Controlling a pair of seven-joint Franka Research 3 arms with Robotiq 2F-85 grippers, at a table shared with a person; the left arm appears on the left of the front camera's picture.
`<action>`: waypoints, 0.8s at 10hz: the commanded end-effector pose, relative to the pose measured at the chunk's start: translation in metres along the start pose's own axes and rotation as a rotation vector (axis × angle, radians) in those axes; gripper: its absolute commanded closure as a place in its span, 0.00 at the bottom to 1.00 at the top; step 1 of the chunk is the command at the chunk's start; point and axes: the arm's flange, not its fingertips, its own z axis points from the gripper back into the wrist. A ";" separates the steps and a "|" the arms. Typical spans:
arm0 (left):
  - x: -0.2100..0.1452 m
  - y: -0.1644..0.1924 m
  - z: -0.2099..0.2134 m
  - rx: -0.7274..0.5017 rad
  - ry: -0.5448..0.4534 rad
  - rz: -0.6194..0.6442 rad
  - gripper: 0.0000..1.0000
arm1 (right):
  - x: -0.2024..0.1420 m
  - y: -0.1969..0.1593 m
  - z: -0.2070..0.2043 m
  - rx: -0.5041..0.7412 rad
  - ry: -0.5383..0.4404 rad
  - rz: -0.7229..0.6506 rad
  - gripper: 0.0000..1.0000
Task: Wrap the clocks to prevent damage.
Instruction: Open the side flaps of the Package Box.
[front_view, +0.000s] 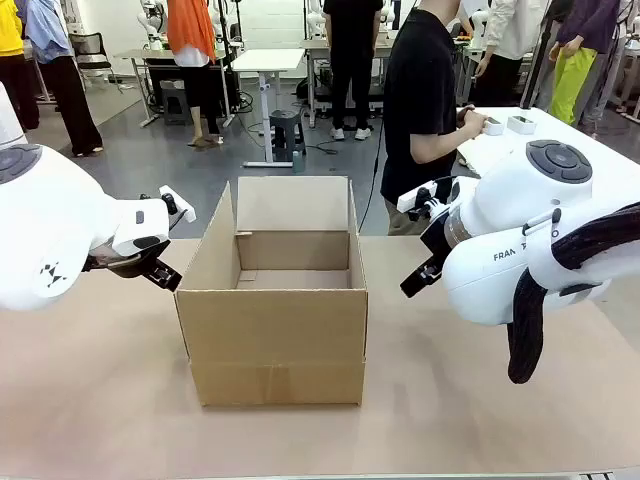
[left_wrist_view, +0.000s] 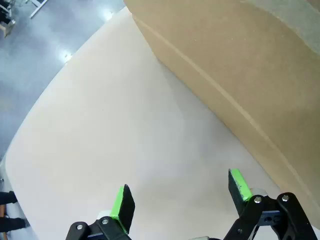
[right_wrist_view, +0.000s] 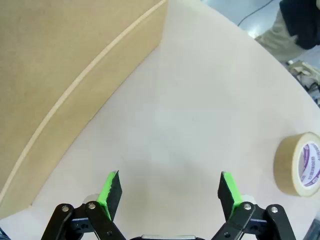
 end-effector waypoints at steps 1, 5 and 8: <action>0.000 0.000 0.000 0.000 0.000 0.000 0.00 | 0.000 0.000 0.000 0.000 0.000 0.000 0.00; 0.000 0.000 0.000 0.000 0.000 0.000 0.00 | 0.000 0.000 0.000 0.000 0.000 0.000 0.00; 0.000 0.000 0.000 0.000 0.000 0.000 0.00 | 0.000 0.000 0.000 0.000 0.000 0.000 0.00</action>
